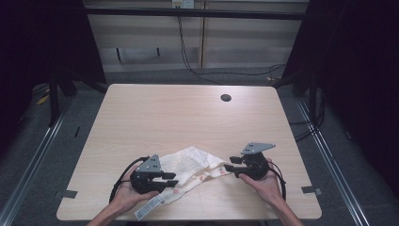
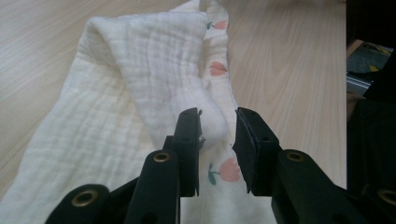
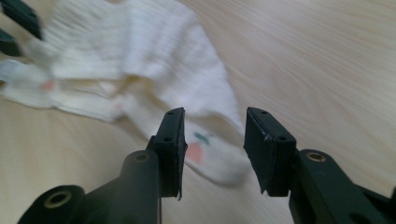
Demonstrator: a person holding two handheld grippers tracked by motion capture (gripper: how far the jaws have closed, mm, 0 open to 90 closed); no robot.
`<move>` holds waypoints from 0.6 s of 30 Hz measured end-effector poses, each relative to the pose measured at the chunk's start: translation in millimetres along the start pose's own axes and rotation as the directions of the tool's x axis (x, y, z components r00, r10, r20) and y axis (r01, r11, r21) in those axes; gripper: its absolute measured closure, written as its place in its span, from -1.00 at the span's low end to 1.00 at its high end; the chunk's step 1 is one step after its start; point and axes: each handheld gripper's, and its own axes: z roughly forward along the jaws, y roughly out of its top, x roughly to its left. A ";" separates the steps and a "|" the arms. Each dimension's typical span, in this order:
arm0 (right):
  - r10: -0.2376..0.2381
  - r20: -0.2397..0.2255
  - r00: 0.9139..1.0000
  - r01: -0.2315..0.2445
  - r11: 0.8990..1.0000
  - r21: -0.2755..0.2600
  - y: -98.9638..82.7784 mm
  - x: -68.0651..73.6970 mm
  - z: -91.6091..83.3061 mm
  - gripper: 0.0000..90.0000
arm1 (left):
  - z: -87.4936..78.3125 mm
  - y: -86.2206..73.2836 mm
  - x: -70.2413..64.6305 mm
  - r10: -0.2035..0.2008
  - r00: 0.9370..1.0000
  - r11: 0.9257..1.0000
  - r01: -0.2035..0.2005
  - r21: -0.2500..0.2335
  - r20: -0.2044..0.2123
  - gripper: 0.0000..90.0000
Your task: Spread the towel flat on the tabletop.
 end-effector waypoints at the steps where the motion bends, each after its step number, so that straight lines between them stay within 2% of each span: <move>1: 0.008 0.017 1.000 -0.008 1.000 0.011 -4.6 -4.5 1.5 0.31 | 2.0 -0.8 -0.1 0.006 1.000 1.000 -0.006 0.008 0.002 0.58; 4: 0.026 0.025 0.999 -0.027 0.999 0.038 -10.6 -13.8 7.5 0.33 | 4.0 -1.0 -1.1 0.011 1.000 1.000 -0.011 0.017 -0.005 0.61; 5: 0.018 0.035 0.999 -0.020 0.999 0.048 -11.3 -14.6 10.4 0.34 | 3.2 -1.3 -0.4 0.008 1.000 1.000 -0.008 0.009 -0.001 0.61; 7: 0.007 0.026 1.000 -0.008 0.998 0.057 -12.9 -15.0 16.2 0.34 | 0.5 -2.7 -0.3 -0.008 0.999 1.000 0.008 -0.007 -0.047 0.59; 8: 0.004 0.028 1.000 -0.006 0.998 0.070 -13.3 -14.4 19.1 0.34 | -2.2 -4.3 1.2 -0.027 0.999 1.000 0.026 -0.015 -0.041 0.57; 10: -0.014 0.039 0.999 0.011 0.996 0.093 -14.1 -13.3 23.0 0.34 | -4.5 -7.7 3.9 -0.036 0.999 0.999 0.035 -0.019 -0.031 0.55; 12: -0.007 0.037 0.999 0.003 0.995 0.096 -14.6 -12.5 23.9 0.34 | -4.0 -10.4 3.9 -0.046 0.999 0.999 0.046 -0.014 -0.020 0.54; 13: -0.041 0.049 0.998 0.036 0.994 0.099 -15.5 -10.6 25.5 0.47 | -1.4 -11.3 3.1 -0.036 0.999 0.999 0.036 0.000 -0.008 0.52; 14: -0.045 0.048 0.998 0.040 0.994 0.099 -15.6 -9.4 25.4 0.49 | 0.9 -11.0 3.0 -0.050 0.999 0.999 0.050 -0.007 0.012 0.49; 15: -0.044 0.050 0.998 0.039 0.994 0.105 -15.4 -7.9 25.0 0.59 | 2.9 -10.4 4.1 -0.048 0.998 0.999 0.048 -0.005 0.040 0.43; 17: -0.060 0.029 0.998 0.057 0.993 0.102 -15.3 -7.7 25.5 0.68 | 9.3 -7.6 4.4 -0.037 0.999 0.999 0.037 0.011 0.030 0.38; 18: -0.046 0.016 0.999 0.044 0.994 0.098 -15.8 -8.5 25.8 0.75 | 12.4 -7.1 5.1 -0.047 0.998 0.999 0.046 0.006 0.043 0.37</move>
